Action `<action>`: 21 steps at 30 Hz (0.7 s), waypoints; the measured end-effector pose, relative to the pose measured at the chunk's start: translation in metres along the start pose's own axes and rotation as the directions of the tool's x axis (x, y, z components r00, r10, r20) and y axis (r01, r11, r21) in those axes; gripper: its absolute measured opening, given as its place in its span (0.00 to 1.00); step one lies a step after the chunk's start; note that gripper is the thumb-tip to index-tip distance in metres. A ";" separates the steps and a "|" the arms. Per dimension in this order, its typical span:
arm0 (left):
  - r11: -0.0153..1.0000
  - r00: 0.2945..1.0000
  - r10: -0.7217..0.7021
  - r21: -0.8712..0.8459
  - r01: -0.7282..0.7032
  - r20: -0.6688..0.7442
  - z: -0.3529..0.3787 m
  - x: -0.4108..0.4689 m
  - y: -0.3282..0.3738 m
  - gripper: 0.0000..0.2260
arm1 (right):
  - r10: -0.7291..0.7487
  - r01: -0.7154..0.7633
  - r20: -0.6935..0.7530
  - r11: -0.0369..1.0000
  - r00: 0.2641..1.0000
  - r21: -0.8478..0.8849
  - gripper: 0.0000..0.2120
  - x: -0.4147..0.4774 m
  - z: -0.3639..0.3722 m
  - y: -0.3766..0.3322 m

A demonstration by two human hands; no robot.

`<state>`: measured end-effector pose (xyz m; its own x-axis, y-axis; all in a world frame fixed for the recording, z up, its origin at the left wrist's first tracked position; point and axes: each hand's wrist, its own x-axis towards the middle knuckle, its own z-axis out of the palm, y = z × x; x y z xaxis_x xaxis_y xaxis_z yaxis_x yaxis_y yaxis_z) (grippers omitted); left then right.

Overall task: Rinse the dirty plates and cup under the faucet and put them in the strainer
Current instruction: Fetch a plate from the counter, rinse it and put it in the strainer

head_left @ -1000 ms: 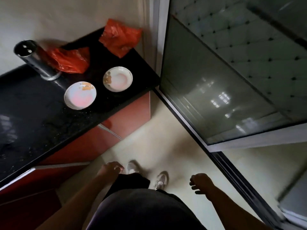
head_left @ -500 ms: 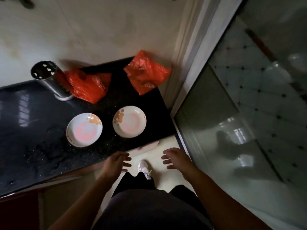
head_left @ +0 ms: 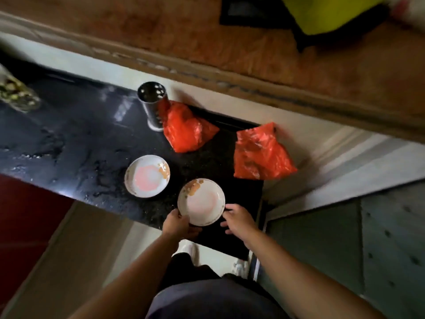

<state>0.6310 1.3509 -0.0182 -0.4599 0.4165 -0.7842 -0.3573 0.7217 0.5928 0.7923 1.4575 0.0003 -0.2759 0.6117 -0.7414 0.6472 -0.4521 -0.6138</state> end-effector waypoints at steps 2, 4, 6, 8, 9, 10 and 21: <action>0.998 0.999 0.012 -0.056 -0.014 -0.031 0.004 -0.008 -0.004 0.11 | -0.024 0.023 -0.010 0.998 1.000 -0.056 0.16 0.002 -0.007 0.000; 0.993 0.999 0.019 -0.115 -0.022 -0.029 0.005 -0.018 -0.011 0.11 | -0.078 0.073 -0.040 0.992 0.996 -0.107 0.11 0.002 -0.014 -0.001; 0.977 0.999 0.024 -0.213 -0.029 -0.027 -0.003 -0.030 -0.017 0.11 | -0.147 0.140 -0.033 0.977 0.989 -0.162 0.07 -0.001 -0.016 -0.008; 0.948 0.999 0.041 -0.313 -0.048 -0.031 -0.017 -0.045 -0.028 0.10 | -0.206 0.207 0.028 0.956 0.978 -0.208 0.06 -0.009 -0.012 -0.019; 0.931 0.998 0.053 -0.361 -0.062 -0.034 -0.027 -0.053 -0.034 0.10 | -0.230 0.241 0.074 0.944 0.970 -0.224 0.06 -0.012 -0.007 -0.026; 0.911 0.997 0.070 -0.405 -0.079 -0.037 -0.037 -0.062 -0.040 0.09 | -0.248 0.271 0.125 0.932 0.961 -0.240 0.07 -0.017 0.000 -0.033; 0.723 0.963 0.078 -0.650 -0.233 -0.258 -0.197 -0.141 -0.115 0.13 | -0.330 0.488 0.444 0.817 0.833 -0.308 0.10 -0.076 0.193 -0.093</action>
<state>0.5765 1.0999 0.0597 -0.6807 0.3143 -0.6617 -0.6798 0.0657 0.7304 0.6160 1.3277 0.0611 -0.7590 0.3702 -0.5356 0.6128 0.1285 -0.7797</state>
